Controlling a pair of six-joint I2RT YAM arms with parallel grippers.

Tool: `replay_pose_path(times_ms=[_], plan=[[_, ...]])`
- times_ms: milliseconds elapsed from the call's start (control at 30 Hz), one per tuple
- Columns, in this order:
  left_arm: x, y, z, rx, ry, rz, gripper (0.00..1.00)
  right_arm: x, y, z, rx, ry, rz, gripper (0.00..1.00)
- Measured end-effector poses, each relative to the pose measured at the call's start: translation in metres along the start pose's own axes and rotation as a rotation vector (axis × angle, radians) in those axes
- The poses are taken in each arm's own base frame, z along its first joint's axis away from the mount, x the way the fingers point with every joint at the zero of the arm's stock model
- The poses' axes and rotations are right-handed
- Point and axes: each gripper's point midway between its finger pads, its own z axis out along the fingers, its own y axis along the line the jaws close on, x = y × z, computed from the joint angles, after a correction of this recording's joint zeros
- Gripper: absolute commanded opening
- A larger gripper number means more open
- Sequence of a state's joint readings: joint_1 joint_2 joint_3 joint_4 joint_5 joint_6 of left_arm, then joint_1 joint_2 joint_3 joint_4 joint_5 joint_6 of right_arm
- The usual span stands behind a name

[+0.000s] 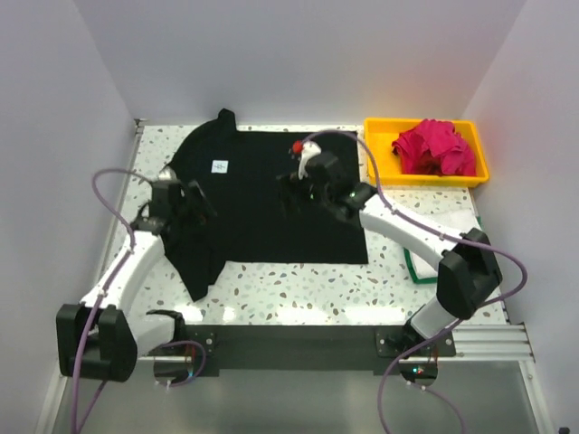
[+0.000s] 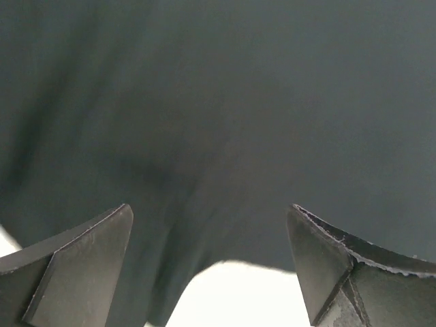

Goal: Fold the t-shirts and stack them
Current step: Flatten the tshirt out, then fold the tshirt

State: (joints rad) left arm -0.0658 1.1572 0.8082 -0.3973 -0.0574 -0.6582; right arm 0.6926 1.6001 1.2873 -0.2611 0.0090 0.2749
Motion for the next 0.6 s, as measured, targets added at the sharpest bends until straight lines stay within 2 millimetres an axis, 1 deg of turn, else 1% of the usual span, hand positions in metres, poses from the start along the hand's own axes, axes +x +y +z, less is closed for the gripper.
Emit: replay_pose_path(times_ms=[33,67,100,133,167,200,267,333,400,467,567,600], plan=[[0.034,0.015,-0.001,-0.034,0.076,0.005,1.0,0.024,0.009,0.001,-0.021,0.047,0.0,0.99],[0.057,0.027,-0.004,-0.064,0.13,0.005,1.0,0.043,0.013,0.003,-0.036,0.085,0.001,0.98],[0.079,0.043,-0.011,-0.109,0.183,-0.001,1.0,0.067,0.015,0.004,-0.04,0.134,0.008,0.99],[0.094,0.058,-0.02,-0.154,0.217,-0.016,1.0,0.089,0.013,0.005,-0.033,0.183,0.018,0.99],[0.102,0.066,-0.028,-0.183,0.228,-0.033,1.0,0.109,0.008,0.004,-0.019,0.225,0.031,0.99],[0.104,0.068,-0.037,-0.187,0.219,-0.051,1.0,0.126,0.002,0.003,-0.003,0.26,0.046,0.99],[0.097,0.061,-0.048,-0.148,0.168,-0.093,1.0,0.15,-0.01,0.002,0.038,0.307,0.077,0.99],[0.089,0.057,-0.053,-0.124,0.121,-0.137,1.0,0.164,-0.019,0.001,0.071,0.333,0.103,0.99],[0.091,0.059,-0.051,-0.137,0.116,-0.166,1.0,0.169,-0.026,0.003,0.097,0.342,0.128,0.99],[0.105,0.067,-0.043,-0.179,0.158,-0.182,1.0,0.17,-0.031,0.008,0.112,0.341,0.158,0.99],[0.127,0.084,-0.032,-0.269,0.231,-0.195,1.0,0.172,-0.043,0.014,0.139,0.342,0.198,0.99],[0.132,0.089,-0.03,-0.29,0.24,-0.199,1.0,0.175,-0.046,0.015,0.148,0.346,0.208,0.99]])
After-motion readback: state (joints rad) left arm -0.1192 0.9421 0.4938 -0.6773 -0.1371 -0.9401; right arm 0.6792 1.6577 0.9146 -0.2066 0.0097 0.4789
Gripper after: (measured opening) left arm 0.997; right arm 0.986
